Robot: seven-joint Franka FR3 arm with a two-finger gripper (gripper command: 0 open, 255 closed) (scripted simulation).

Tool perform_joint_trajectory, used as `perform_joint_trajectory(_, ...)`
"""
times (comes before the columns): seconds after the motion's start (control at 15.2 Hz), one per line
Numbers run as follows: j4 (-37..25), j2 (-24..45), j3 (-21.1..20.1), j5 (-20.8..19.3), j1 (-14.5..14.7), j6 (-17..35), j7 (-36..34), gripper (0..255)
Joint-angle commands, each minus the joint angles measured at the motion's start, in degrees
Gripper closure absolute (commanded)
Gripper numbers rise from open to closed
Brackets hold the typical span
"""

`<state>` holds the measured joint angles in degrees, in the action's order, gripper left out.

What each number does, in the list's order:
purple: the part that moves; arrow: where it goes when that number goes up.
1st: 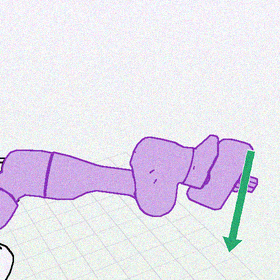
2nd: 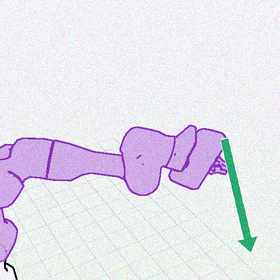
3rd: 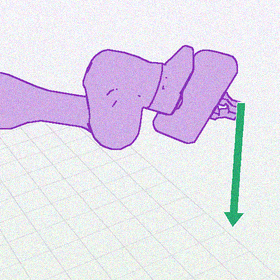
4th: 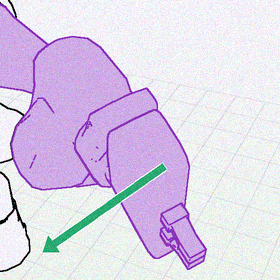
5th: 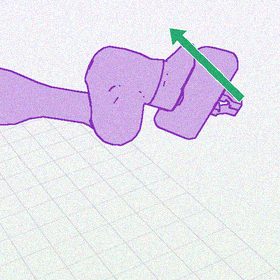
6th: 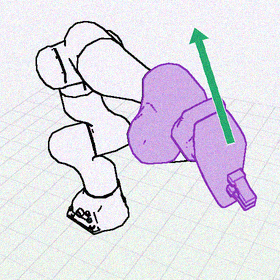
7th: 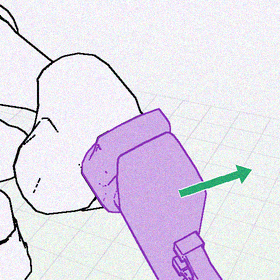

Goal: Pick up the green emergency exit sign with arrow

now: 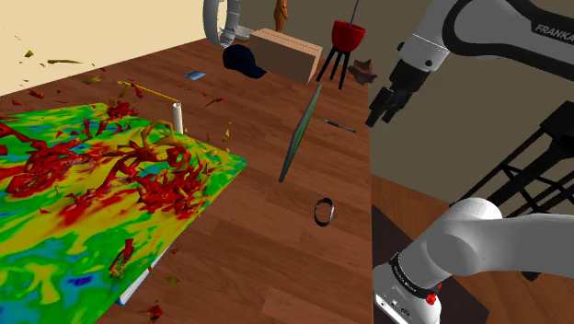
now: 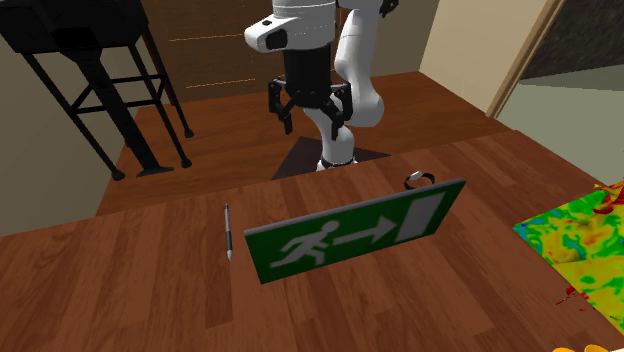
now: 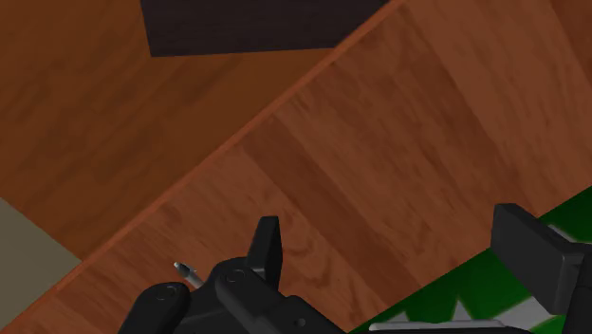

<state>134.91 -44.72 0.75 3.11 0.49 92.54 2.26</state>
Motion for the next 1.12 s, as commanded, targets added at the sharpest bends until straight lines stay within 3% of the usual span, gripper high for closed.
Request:
perform_joint_trajectory(0.0, 0.0, 0.0, 0.0, 0.0, 0.0, 0.0, 0.0, 0)
perform_joint_trajectory(0.59, -14.1, 12.8, -17.9, 6.4, -6.8, -3.1, -40.1, 0)
perform_joint_trajectory(1.06, -32.3, 30.5, -29.2, 4.1, -12.5, -6.4, -71.5, 0)
